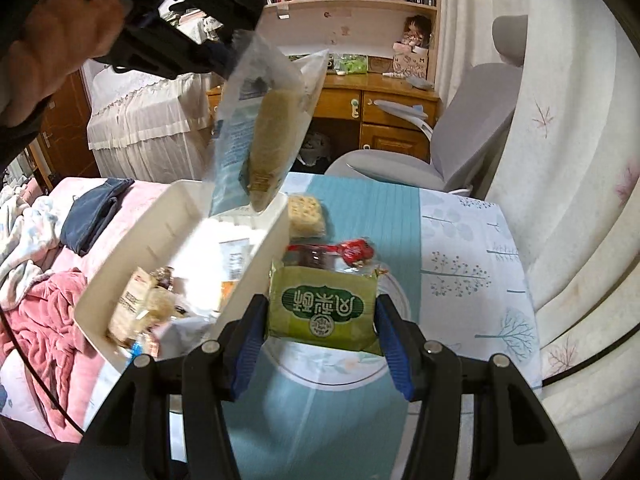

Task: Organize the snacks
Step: 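Lift the blue-printed packet with the left tool toward the tray while the right tool holds the green snack, then carry both snacks over the white tray and open both tools to drop them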

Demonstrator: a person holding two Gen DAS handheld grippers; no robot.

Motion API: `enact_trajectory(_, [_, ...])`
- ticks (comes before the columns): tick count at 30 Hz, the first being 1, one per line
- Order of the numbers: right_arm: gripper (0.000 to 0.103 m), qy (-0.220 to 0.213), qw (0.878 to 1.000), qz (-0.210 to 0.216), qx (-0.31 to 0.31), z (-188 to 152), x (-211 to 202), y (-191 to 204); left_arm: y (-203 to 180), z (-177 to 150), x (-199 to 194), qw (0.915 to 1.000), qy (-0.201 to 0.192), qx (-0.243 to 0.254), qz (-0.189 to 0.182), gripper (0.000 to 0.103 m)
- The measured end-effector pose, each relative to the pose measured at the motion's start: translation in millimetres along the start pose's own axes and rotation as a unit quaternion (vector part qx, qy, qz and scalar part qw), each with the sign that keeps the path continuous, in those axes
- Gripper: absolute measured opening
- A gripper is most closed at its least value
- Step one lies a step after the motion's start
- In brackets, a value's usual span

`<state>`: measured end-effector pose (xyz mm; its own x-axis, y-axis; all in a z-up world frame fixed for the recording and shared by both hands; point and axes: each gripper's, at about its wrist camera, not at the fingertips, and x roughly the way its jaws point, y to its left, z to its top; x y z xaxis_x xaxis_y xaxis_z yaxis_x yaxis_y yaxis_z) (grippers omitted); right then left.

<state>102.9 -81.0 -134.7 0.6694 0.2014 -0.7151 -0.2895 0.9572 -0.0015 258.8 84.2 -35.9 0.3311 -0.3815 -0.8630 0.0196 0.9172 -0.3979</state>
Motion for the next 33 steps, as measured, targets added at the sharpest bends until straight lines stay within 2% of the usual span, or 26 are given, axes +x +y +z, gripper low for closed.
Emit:
enact_trajectory(13, [0.055, -0.012, 1.0, -0.003, 0.01, -1, -16, 77, 83, -43, -54, 0.9999, -0.001, 0.012, 0.012, 0.006])
enact_trajectory(22, [0.055, -0.01, 1.0, 0.014, -0.002, -1, -12, 131, 144, -50, -64, 0.9999, 0.001, 0.003, 0.016, 0.006])
enact_trajectory(29, [0.056, 0.0, 1.0, 0.024, -0.009, -2, -5, 157, 171, -54, -57, 0.9999, -0.002, 0.006, 0.013, 0.007])
enact_trajectory(30, [0.057, 0.002, 1.0, 0.026, -0.01, -2, -4, 159, 174, -54, -56, 0.9999, 0.001, 0.007, 0.012, 0.008])
enact_trajectory(33, [0.061, 0.019, 0.999, 0.032, -0.012, -3, 3, 164, 177, -58, -51, 0.9999, 0.002, 0.011, 0.011, 0.024])
